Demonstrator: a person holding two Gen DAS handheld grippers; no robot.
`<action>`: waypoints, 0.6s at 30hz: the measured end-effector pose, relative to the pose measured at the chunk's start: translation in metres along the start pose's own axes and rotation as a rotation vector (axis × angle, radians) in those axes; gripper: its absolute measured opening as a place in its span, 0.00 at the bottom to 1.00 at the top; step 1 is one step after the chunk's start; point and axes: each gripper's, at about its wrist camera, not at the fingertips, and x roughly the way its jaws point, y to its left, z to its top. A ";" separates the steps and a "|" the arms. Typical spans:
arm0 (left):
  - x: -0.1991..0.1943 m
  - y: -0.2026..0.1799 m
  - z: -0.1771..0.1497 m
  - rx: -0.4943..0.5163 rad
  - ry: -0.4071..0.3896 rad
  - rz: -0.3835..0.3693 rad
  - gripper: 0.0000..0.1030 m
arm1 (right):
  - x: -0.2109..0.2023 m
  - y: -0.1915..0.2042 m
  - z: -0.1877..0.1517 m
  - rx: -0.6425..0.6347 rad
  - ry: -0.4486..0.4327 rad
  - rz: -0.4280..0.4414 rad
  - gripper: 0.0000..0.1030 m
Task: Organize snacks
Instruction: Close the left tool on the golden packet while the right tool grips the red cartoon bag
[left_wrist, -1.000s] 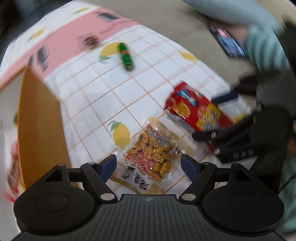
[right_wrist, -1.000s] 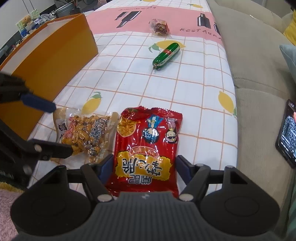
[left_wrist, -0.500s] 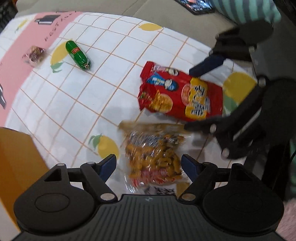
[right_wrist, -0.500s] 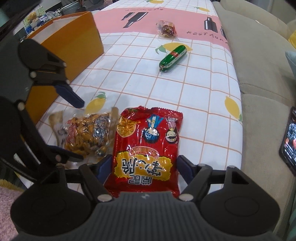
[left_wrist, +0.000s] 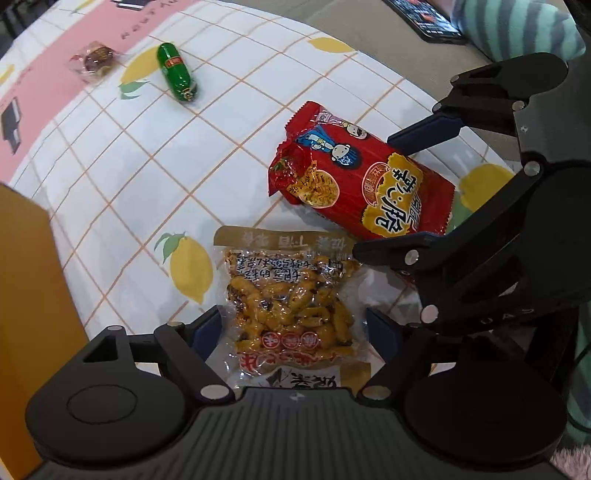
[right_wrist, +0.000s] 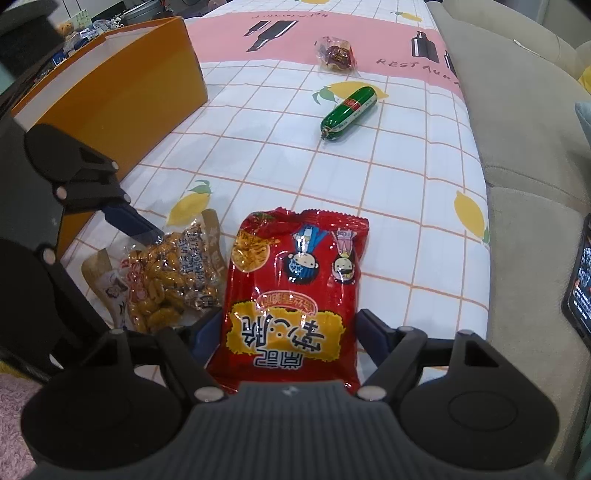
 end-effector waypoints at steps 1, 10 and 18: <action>-0.001 -0.003 -0.004 -0.015 -0.007 0.007 0.90 | 0.000 0.000 0.000 0.000 0.000 0.001 0.74; -0.010 -0.004 -0.037 -0.231 -0.095 0.011 0.81 | 0.001 -0.007 0.001 0.047 0.010 0.020 0.72; -0.024 -0.002 -0.060 -0.387 -0.159 0.021 0.79 | 0.001 -0.006 0.002 0.059 0.013 0.014 0.70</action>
